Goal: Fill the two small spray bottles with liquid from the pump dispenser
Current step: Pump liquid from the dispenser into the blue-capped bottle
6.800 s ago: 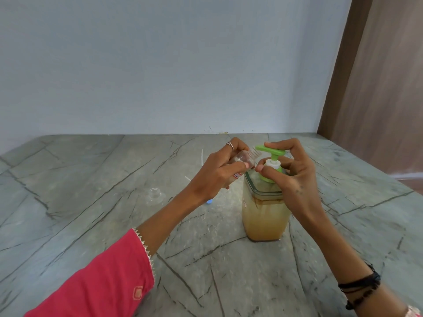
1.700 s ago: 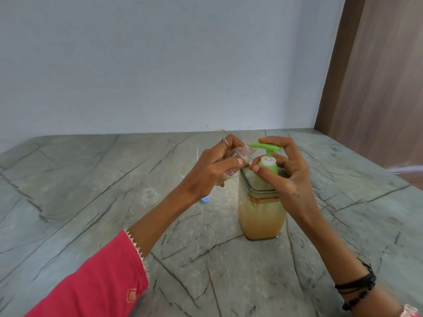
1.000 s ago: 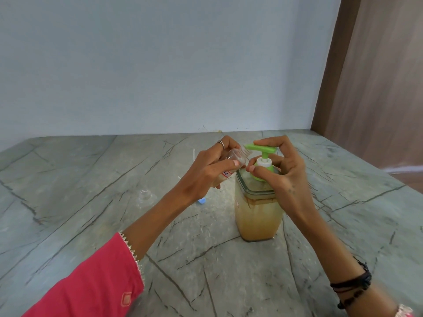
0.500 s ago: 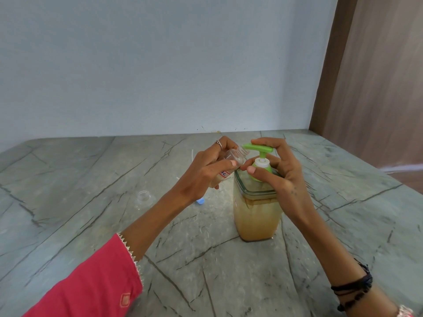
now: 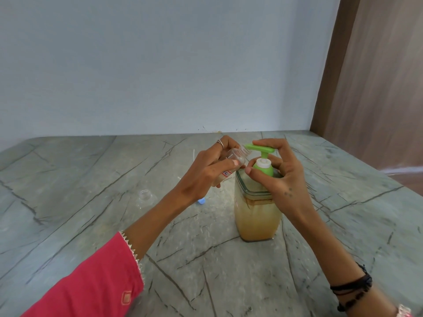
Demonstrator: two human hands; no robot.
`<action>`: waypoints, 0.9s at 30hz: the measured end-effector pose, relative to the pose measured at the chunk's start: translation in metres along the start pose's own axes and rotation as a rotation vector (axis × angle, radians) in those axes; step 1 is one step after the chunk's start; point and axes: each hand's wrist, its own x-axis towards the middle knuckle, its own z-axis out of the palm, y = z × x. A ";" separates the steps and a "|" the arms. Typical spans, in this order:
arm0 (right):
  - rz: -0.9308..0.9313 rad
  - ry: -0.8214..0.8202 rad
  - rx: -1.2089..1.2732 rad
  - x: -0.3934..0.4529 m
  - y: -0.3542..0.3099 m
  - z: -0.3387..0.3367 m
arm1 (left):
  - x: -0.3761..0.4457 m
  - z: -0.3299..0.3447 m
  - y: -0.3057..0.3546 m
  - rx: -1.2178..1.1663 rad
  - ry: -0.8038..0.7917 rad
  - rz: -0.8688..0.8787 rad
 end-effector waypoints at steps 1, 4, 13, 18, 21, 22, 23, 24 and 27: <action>0.000 0.004 0.005 0.000 0.000 0.000 | 0.000 0.000 0.001 0.003 0.003 0.000; 0.014 0.012 0.023 0.001 0.000 0.000 | 0.000 -0.001 0.001 0.008 0.005 0.003; 0.057 0.015 0.021 0.006 0.002 -0.002 | -0.001 -0.001 -0.002 0.064 0.002 0.018; 0.020 -0.023 0.038 0.002 0.002 -0.002 | -0.001 0.001 0.000 0.014 0.013 0.001; -0.002 -0.028 0.040 0.001 0.003 -0.002 | -0.001 0.000 0.001 0.018 0.013 0.001; -0.011 -0.032 0.031 0.001 0.004 -0.002 | -0.001 0.000 0.002 0.016 0.016 0.000; -0.022 -0.033 0.017 0.000 0.005 -0.002 | -0.001 0.000 0.002 0.016 0.019 0.000; -0.034 -0.033 0.004 0.000 0.006 -0.002 | -0.001 0.000 0.002 0.018 0.021 0.003; -0.074 -0.026 -0.029 -0.001 0.008 -0.002 | -0.001 0.000 0.001 0.022 0.019 0.010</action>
